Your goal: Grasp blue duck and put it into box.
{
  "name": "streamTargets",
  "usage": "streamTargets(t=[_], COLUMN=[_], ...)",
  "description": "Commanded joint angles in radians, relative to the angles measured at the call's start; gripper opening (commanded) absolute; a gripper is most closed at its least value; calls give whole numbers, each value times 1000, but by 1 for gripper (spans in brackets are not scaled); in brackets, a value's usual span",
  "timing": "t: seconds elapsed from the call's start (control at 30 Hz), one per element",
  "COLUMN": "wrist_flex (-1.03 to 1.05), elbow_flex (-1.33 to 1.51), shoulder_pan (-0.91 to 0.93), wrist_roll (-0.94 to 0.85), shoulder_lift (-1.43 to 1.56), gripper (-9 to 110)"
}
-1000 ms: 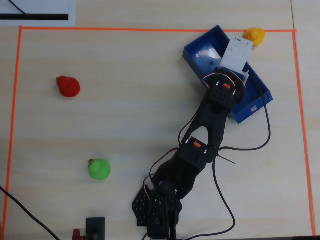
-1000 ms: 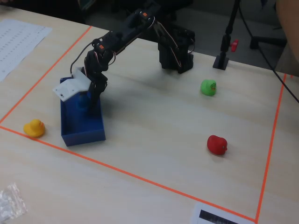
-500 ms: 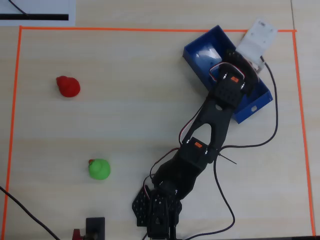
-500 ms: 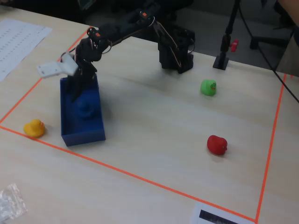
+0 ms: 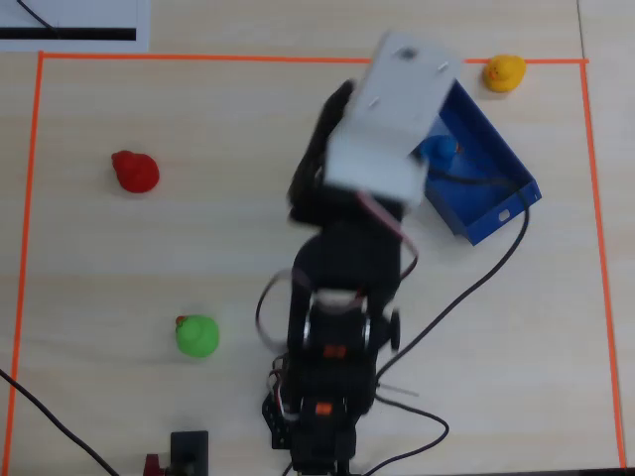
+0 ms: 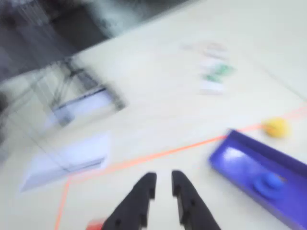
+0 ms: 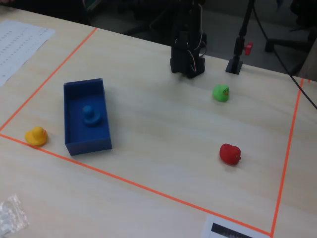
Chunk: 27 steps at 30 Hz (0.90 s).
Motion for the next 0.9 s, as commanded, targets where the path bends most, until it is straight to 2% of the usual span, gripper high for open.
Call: streamTargets(t=[0.0, 0.17, 0.3, 0.87], wrist_flex=[26, -80, -64, -48], elbow_flex=[1259, 1816, 2037, 2217], shoulder_pan=[-170, -127, -77, -94], wrist_roll=[5, -100, -166, -239], shoulder_lift=[531, 920, 1131, 1161], gripper=[1, 0, 0, 0])
